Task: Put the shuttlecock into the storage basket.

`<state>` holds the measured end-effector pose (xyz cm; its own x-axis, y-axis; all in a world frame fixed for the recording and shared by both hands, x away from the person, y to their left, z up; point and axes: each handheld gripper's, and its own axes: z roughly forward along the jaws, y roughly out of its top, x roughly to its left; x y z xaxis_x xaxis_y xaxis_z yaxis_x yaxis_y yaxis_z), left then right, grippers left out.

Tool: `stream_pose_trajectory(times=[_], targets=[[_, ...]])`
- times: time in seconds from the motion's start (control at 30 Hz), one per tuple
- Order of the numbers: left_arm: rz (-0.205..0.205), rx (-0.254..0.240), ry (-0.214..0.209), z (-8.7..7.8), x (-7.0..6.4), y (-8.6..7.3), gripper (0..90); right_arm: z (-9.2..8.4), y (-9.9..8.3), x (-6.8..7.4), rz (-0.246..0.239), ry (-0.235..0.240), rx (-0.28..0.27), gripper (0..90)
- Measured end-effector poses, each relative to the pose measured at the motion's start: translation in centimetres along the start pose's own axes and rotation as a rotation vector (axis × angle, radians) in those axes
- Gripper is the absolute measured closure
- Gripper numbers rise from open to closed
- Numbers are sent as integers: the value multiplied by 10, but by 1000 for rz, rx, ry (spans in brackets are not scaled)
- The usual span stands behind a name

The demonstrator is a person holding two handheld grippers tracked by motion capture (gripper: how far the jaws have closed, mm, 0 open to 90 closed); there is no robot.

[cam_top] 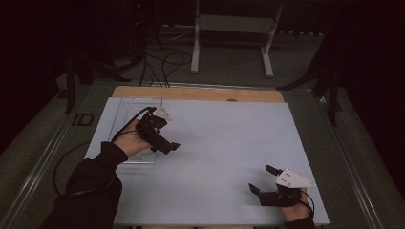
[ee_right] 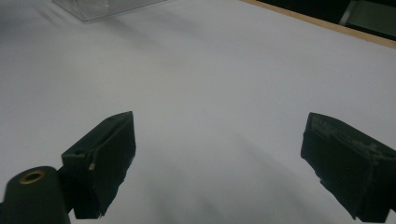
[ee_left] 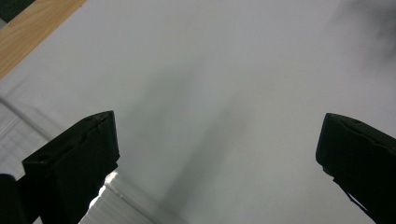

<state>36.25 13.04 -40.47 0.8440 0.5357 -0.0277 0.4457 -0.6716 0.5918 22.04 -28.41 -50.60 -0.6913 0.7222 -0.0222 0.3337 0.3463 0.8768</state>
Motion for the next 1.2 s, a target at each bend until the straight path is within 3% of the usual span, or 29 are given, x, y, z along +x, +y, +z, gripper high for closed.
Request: stream_pose_trajectory(times=[0.13,0.5,1.2], targets=[[18,-12,-32,7,-9,4,2,0,0,0,-2,-1,-3,102],[44,-14,-59,21,-23,6,2,-1,0,0,-4,-1,-6,102],[49,-10,-38,30,-39,-12,2,0,0,0,1,1,-6,102]])
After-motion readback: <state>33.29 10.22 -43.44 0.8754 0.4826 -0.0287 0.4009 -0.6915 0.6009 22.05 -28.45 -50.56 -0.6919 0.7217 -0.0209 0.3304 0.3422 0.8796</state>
